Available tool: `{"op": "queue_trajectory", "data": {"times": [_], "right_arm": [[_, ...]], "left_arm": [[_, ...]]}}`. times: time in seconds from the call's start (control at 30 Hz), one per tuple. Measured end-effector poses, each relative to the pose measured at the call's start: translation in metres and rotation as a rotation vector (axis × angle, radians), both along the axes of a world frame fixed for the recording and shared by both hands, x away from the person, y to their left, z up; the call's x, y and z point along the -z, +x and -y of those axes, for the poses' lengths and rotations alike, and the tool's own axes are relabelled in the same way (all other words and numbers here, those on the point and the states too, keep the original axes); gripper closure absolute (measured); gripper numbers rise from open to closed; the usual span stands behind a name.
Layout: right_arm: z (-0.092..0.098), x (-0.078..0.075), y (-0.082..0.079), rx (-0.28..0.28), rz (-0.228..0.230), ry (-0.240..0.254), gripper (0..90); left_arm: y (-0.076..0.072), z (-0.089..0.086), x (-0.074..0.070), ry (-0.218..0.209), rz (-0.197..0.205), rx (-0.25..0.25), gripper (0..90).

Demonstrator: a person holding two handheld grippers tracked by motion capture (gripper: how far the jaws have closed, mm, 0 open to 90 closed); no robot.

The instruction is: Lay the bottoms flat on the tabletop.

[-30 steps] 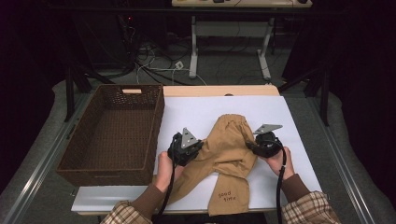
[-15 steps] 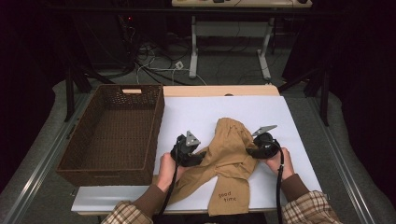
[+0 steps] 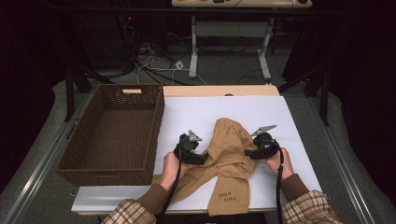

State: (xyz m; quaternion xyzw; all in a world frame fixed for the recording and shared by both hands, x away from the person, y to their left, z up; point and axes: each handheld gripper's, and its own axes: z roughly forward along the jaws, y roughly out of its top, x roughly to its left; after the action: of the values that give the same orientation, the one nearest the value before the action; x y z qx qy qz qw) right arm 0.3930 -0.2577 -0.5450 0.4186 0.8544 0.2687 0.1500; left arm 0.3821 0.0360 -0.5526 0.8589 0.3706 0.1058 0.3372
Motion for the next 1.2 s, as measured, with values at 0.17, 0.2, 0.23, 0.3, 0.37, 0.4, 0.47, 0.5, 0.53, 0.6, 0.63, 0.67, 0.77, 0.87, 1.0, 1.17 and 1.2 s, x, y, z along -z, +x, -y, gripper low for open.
{"op": "queue_trajectory", "data": {"times": [0.17,0.2,0.23,0.3,0.37,0.4,0.47,0.5,0.53,0.6,0.63,0.67,0.77,0.87,1.0,1.17,1.2], "right_arm": [[0.000,0.000,0.000,0.007,-0.003,0.006,54.2],[-0.001,0.000,0.000,0.011,0.001,0.003,54.3],[-0.001,-0.001,-0.001,0.014,0.010,0.004,54.6],[-0.001,-0.006,-0.002,0.032,0.027,0.014,52.4],[-0.001,-0.011,-0.004,0.037,0.039,0.024,48.7],[-0.001,-0.013,-0.005,0.042,0.050,0.032,47.6],[0.000,-0.014,-0.005,0.046,0.053,0.031,46.8],[0.000,-0.013,-0.004,0.046,0.046,0.033,46.2],[0.000,-0.011,-0.003,0.044,0.036,0.026,46.6],[0.001,-0.006,-0.002,0.044,0.019,0.029,48.9],[0.001,-0.003,-0.002,0.037,0.005,0.024,50.8],[0.001,-0.002,-0.001,0.032,-0.008,0.020,53.8],[0.000,0.000,0.000,0.017,-0.018,0.036,62.6],[0.000,0.001,-0.002,0.006,-0.021,0.057,72.1],[-0.002,-0.001,-0.004,-0.008,-0.001,0.044,79.5],[-0.002,-0.014,-0.009,0.003,0.077,0.056,79.5],[-0.002,-0.018,-0.011,0.009,0.103,0.068,78.9]], "left_arm": [[-0.004,0.002,0.003,-0.021,-0.003,0.046,46.8],[-0.005,0.003,0.003,-0.024,0.000,0.060,51.6],[-0.006,0.003,0.003,-0.031,-0.004,0.067,56.9],[-0.008,0.004,0.003,-0.037,-0.003,0.074,64.2],[-0.008,0.004,0.003,-0.042,-0.006,0.080,67.5],[-0.009,0.004,0.003,-0.047,-0.009,0.080,69.8],[-0.009,0.004,0.004,-0.052,-0.010,0.083,73.6],[-0.010,0.004,0.003,-0.052,-0.008,0.083,75.2],[-0.010,0.004,0.003,-0.057,-0.006,0.081,76.8],[-0.011,0.003,0.003,-0.061,-0.001,0.076,80.8],[-0.011,0.003,0.003,-0.064,0.005,0.075,81.6],[-0.011,0.003,0.003,-0.065,0.006,0.075,82.1],[-0.012,0.003,0.001,-0.059,0.023,0.070,82.7],[-0.015,0.001,-0.005,-0.066,0.066,0.050,82.9],[-0.018,-0.006,-0.019,-0.092,0.156,-0.002,83.1],[-0.025,-0.017,-0.039,-0.115,0.266,-0.061,83.0],[-0.025,-0.018,-0.040,-0.108,0.266,-0.058,83.1]]}}
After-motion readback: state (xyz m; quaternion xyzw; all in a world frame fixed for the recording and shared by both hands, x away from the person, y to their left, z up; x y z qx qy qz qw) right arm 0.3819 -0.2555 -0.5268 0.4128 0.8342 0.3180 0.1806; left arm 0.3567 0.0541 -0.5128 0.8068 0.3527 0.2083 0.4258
